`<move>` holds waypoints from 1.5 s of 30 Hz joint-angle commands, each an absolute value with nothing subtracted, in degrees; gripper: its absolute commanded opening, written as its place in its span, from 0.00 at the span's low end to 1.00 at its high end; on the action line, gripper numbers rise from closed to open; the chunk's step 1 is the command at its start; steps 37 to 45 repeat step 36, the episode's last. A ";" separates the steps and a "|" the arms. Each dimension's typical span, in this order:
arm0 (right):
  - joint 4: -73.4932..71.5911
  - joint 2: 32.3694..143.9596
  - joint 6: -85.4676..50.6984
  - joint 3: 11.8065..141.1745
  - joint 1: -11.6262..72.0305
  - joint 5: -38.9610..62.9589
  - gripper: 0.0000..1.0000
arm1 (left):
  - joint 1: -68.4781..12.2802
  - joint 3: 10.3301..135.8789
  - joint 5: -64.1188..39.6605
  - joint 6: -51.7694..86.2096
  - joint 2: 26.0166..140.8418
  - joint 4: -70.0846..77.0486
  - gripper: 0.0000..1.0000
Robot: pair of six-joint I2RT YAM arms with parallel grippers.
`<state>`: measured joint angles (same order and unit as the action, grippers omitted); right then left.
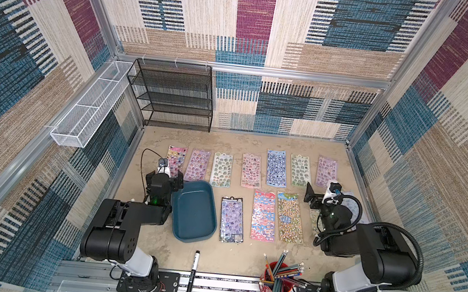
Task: Take the stickers out of the storage box
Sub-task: Reset both arms
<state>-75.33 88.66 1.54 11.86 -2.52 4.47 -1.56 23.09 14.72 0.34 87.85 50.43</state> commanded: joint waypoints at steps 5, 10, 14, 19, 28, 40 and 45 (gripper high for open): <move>-82.85 88.05 -2.42 7.39 -3.74 3.46 0.99 | -1.32 23.54 13.89 1.06 87.89 48.49 0.99; -89.58 88.23 -3.59 4.31 -3.71 -0.20 0.99 | -1.24 23.23 14.58 1.36 87.89 48.92 0.99; -76.08 88.29 0.47 11.45 -3.59 8.90 0.99 | -1.32 23.39 14.68 1.54 87.89 48.76 0.99; -77.50 88.70 1.67 11.18 -3.60 12.68 0.99 | -1.32 23.37 14.74 1.26 87.89 48.81 0.99; -74.90 89.17 1.79 12.63 -3.48 12.55 0.99 | -0.98 24.06 13.81 1.45 88.20 47.63 0.98; -77.14 88.37 0.80 11.04 -3.40 9.67 0.99 | -0.70 23.72 13.19 1.55 87.89 48.02 0.99; -77.14 88.37 0.80 11.04 -3.40 9.67 0.99 | -0.70 23.72 13.19 1.55 87.89 48.02 0.99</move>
